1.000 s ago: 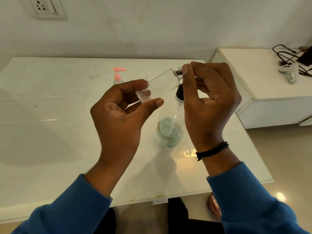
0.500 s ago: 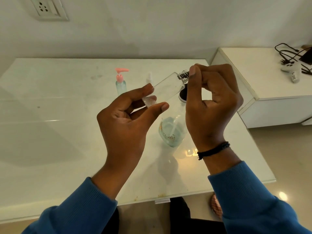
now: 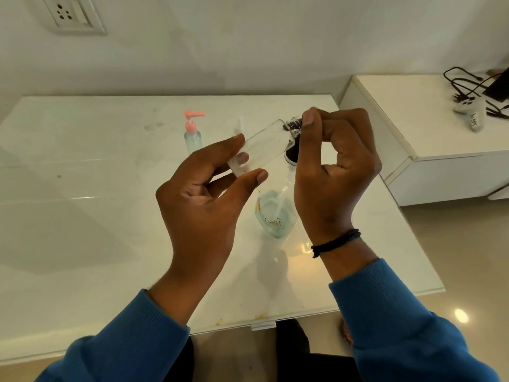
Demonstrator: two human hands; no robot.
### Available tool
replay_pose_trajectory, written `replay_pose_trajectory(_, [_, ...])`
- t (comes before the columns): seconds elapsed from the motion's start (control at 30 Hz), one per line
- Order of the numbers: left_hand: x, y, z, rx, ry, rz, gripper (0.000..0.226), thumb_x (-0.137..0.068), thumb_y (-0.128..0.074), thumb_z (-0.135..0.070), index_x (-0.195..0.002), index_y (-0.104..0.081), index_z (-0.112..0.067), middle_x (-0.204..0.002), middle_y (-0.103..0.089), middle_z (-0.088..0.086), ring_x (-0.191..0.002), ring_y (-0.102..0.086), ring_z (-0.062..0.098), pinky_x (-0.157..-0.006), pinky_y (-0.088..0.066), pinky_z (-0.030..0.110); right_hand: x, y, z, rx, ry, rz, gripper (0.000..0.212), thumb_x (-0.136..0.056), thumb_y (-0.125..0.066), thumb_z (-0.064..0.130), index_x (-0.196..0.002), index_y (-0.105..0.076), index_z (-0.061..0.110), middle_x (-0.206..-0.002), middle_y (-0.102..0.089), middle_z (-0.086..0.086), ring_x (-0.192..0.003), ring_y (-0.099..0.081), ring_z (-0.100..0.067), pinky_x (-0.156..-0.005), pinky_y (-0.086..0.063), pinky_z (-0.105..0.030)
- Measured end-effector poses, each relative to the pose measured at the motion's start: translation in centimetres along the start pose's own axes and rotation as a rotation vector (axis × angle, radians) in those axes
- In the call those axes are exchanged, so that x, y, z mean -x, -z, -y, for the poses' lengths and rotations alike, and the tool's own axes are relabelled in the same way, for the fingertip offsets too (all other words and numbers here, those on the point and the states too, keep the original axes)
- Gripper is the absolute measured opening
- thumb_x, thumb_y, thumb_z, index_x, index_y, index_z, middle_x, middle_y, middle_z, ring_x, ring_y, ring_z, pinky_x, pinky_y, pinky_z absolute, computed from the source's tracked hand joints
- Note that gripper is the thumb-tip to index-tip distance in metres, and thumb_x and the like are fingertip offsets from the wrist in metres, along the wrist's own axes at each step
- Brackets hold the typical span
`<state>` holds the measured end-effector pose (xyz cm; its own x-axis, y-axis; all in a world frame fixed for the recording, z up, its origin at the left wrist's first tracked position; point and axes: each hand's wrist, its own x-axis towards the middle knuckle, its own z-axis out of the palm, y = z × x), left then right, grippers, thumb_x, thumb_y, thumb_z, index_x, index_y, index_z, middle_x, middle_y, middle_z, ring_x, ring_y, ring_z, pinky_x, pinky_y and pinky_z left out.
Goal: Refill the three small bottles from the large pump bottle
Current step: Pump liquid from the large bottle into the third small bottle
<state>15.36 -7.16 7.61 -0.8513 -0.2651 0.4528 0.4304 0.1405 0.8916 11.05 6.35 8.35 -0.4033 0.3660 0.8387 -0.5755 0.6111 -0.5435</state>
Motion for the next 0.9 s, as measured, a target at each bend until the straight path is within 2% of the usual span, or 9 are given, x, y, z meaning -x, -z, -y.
replay_pose_trajectory(0.2, [0.2, 0.0, 0.3, -0.001, -0.002, 0.006, 0.041, -0.082, -0.083, -0.009, -0.121, -0.07, -0.003, -0.117, -0.073, 0.001, -0.105, -0.073, 0.013, -0.088, -0.059, 0.026, -0.7, 0.0, 0.2, 0.03, 0.01, -0.003, 0.022, -0.094, -0.066, 0.006, -0.073, -0.07, 0.001, -0.081, -0.057, 0.008, -0.074, -0.056, -0.015, -0.064, -0.049, -0.043])
replay_pose_trajectory(0.33, [0.1, -0.1, 0.1, 0.005, 0.004, -0.001, 0.04, -0.08, -0.083, -0.006, -0.118, -0.071, -0.002, -0.113, -0.073, -0.002, -0.101, -0.074, 0.009, -0.087, -0.06, 0.024, 0.0, -0.1, 0.0, 0.006, -0.004, -0.015, 0.022, -0.095, -0.066, 0.004, -0.073, -0.069, 0.0, -0.081, -0.058, 0.005, -0.072, -0.059, -0.02, -0.062, -0.05, -0.05])
replay_pose_trajectory(0.43, [0.1, -0.1, 0.1, 0.004, 0.011, -0.006, 0.038, -0.08, -0.084, -0.007, -0.116, -0.072, -0.002, -0.111, -0.074, -0.005, -0.1, -0.074, 0.008, -0.086, -0.06, 0.024, -0.6, -0.2, 0.0, 0.023, 0.005, -0.01, 0.024, -0.094, -0.066, 0.004, -0.071, -0.068, 0.002, -0.079, -0.055, 0.008, -0.072, -0.055, -0.015, -0.061, -0.049, -0.049])
replay_pose_trajectory(0.53, [0.1, 0.0, 0.2, 0.014, 0.021, -0.009, 0.038, -0.079, -0.085, -0.008, -0.114, -0.072, -0.003, -0.111, -0.074, -0.003, -0.1, -0.074, 0.009, -0.087, -0.06, 0.025, -0.8, -0.1, 0.0, 0.042, 0.013, -0.013, 0.026, -0.095, -0.066, 0.006, -0.069, -0.067, 0.002, -0.078, -0.055, 0.007, -0.069, -0.055, -0.019, -0.061, -0.048, -0.048])
replay_pose_trajectory(0.67, [0.1, -0.1, 0.1, 0.018, 0.021, -0.008, 0.037, -0.079, -0.085, -0.006, -0.113, -0.072, -0.003, -0.108, -0.074, -0.003, -0.099, -0.074, 0.011, -0.085, -0.061, 0.026, 0.2, -0.2, -0.4, 0.012, -0.005, -0.02, 0.023, -0.096, -0.065, 0.004, -0.074, -0.069, -0.001, -0.081, -0.059, 0.002, -0.072, -0.058, -0.021, -0.061, -0.05, -0.048])
replay_pose_trajectory(0.9, [0.1, -0.1, 0.1, 0.015, 0.007, -0.012, 0.038, -0.078, -0.086, -0.006, -0.113, -0.072, -0.003, -0.109, -0.074, -0.004, -0.099, -0.074, 0.01, -0.085, -0.06, 0.024, -0.5, -0.2, -0.2, 0.048, 0.003, -0.023, 0.021, -0.096, -0.066, 0.012, -0.079, -0.072, 0.002, -0.081, -0.057, 0.007, -0.071, -0.054, -0.017, -0.059, -0.048, -0.046])
